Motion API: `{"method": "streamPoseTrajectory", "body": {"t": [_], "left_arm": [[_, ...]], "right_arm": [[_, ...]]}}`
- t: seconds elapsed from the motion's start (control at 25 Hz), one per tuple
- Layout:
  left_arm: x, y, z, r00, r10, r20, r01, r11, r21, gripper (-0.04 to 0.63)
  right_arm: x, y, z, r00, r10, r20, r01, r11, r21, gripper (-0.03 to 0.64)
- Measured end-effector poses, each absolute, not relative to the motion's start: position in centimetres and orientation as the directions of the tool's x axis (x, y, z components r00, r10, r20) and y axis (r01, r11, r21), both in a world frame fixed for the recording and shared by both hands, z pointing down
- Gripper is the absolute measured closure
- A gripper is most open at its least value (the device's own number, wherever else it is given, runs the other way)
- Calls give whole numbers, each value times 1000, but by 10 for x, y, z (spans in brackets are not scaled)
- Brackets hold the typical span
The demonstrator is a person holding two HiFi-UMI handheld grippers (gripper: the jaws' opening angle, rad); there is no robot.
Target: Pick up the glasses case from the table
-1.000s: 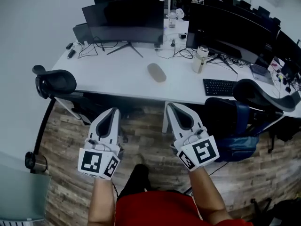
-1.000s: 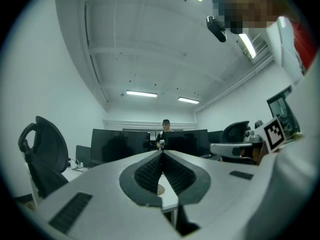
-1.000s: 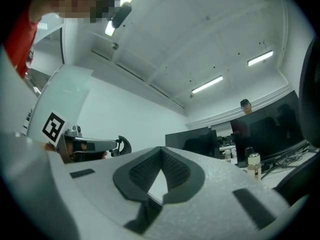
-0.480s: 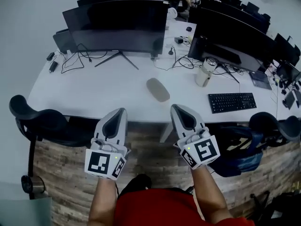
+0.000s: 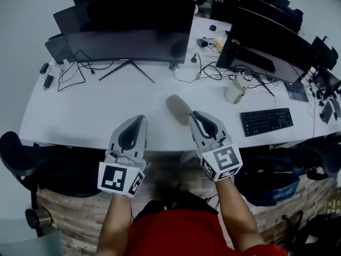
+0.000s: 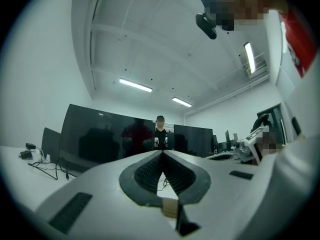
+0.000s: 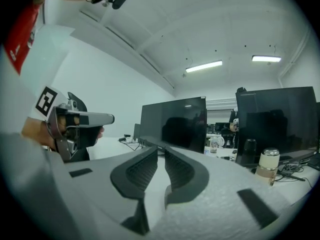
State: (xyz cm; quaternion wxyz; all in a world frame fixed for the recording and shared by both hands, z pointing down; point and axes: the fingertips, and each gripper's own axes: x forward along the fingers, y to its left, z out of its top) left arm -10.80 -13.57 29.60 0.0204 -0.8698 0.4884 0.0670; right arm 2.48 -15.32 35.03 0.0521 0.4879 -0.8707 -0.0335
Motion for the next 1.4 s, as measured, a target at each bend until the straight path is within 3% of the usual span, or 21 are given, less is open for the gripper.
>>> {"method": "streamPoseTrajectory", "body": {"t": [0.44, 0.8, 1.16, 1.4], "left_arm": [[-109, -185, 328, 447, -892, -72, -890, -452, 62, 586], [-103, -200, 359, 421, -907, -1, -904, -419, 85, 586], [-111, -200, 369, 391, -919, 41, -919, -387, 78, 586], [-121, -196, 372, 372, -926, 59, -926, -367, 82, 586]], "right_arm": [[31, -233, 456, -532, -785, 318, -817, 574, 51, 328], [26, -264, 537, -524, -686, 505, -789, 614, 14, 210], [15, -281, 585, -494, -585, 643, -762, 647, 4, 201], [17, -284, 595, -484, -584, 652, -776, 631, -10, 212]]}}
